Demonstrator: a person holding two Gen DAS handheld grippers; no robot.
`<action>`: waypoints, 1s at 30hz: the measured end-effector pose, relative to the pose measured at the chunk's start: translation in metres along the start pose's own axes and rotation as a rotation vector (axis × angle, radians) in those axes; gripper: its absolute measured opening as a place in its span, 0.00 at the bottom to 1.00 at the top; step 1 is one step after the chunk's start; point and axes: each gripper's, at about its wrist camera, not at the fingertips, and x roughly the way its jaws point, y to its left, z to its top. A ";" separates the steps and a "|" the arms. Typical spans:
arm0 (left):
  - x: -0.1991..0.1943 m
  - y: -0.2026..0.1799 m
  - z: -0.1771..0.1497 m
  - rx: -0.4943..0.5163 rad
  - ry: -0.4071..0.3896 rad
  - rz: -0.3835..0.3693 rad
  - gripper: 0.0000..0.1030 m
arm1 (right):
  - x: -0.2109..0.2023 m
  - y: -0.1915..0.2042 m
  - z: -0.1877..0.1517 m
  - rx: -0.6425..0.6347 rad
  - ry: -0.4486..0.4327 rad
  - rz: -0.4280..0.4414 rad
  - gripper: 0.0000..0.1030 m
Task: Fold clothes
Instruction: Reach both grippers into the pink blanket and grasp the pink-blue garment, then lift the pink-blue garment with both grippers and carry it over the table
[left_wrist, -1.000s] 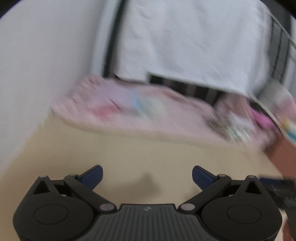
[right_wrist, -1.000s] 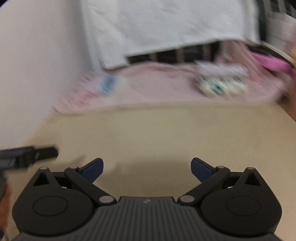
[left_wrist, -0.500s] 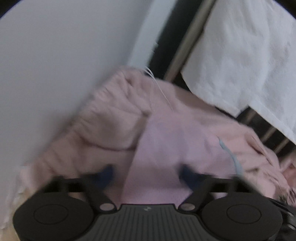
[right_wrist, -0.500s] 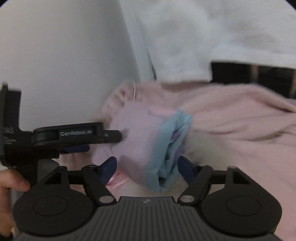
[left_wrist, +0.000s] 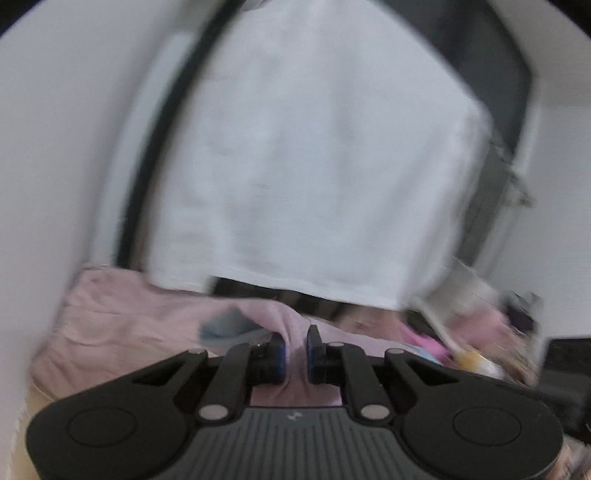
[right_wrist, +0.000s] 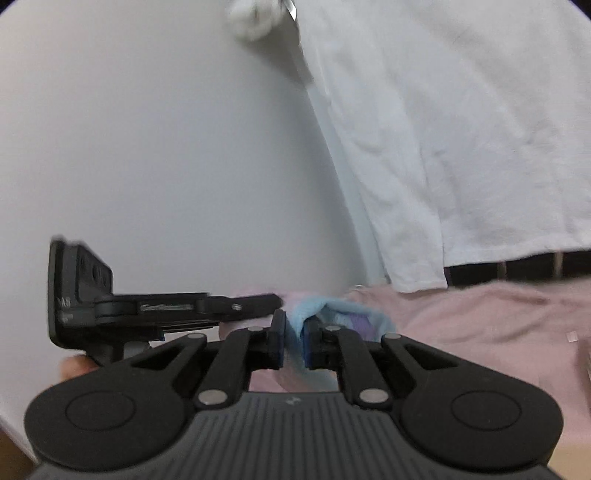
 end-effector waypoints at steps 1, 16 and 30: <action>-0.012 -0.019 -0.010 0.021 0.015 -0.003 0.09 | -0.018 0.003 -0.004 0.017 0.006 -0.004 0.08; -0.065 -0.044 -0.277 -0.078 0.200 0.360 0.79 | -0.129 -0.001 -0.209 0.108 0.213 -0.375 0.82; -0.060 -0.083 -0.276 -0.061 0.266 0.367 0.02 | -0.091 0.047 -0.232 -0.024 0.282 -0.379 0.03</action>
